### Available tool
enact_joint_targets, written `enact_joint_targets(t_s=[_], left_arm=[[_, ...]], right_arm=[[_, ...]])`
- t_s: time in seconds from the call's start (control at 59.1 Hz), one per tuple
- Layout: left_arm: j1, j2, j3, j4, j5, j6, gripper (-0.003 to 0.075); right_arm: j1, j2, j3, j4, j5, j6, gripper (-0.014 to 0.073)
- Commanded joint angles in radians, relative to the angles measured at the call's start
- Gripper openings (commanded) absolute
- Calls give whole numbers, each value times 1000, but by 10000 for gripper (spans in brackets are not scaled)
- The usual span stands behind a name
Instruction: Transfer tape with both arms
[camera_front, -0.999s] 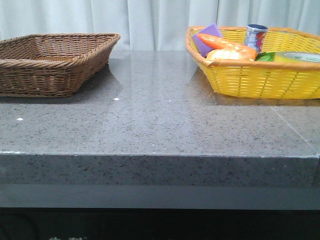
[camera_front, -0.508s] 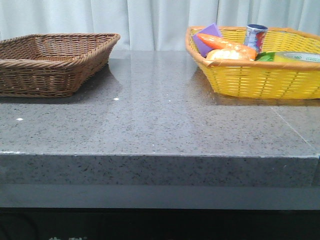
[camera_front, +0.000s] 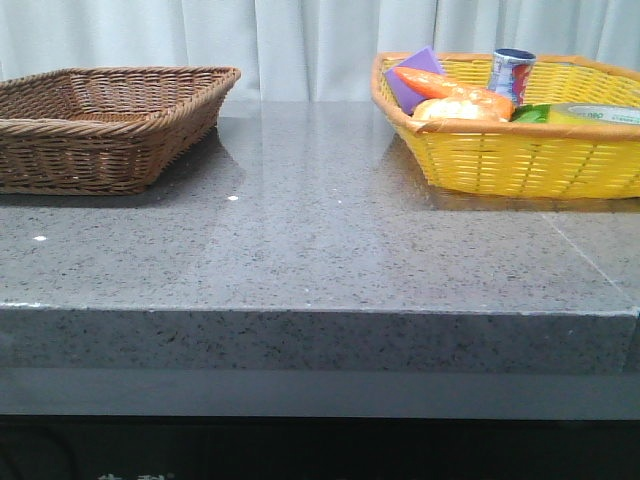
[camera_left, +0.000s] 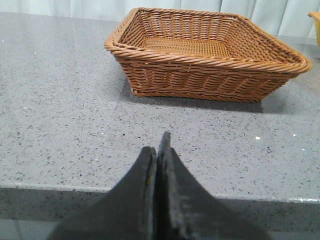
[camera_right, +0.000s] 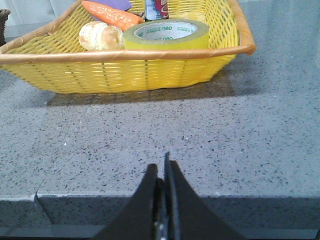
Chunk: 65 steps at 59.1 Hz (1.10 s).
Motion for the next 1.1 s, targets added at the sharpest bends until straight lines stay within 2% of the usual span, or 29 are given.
enact_joint_targets(t_s=[0.0, 0.406, 0.542, 0.626, 0.728, 0.88, 0.965, 1.084], left_arm=[[-5, -18, 39, -4, -110, -9, -20], [-5, -18, 39, -4, -121, -9, -20], [-5, -18, 32, -30, -216, -9, -20], [-5, -18, -18, -30, -245, -9, -20], [-5, 4, -127, -30, -164, -9, -20], [-5, 134, -354, -6, 77, -9, -20], [-5, 236, -442, 15, 124, -9, -20], [-5, 349, -505, 18, 121, -9, -20]], right_arm=[[-3, -26, -26, 5, -87, -5, -120], [-3, -26, -26, 5, -105, -5, -120], [-3, -26, -44, 5, -139, -5, -120], [-3, -25, -96, 5, -104, -5, -120], [-3, 2, -206, -4, -23, -5, -120], [-3, 121, -381, -20, 31, -5, -115], [-3, 213, -474, -20, 54, -5, -110], [-3, 340, -570, -20, 100, -5, -110]])
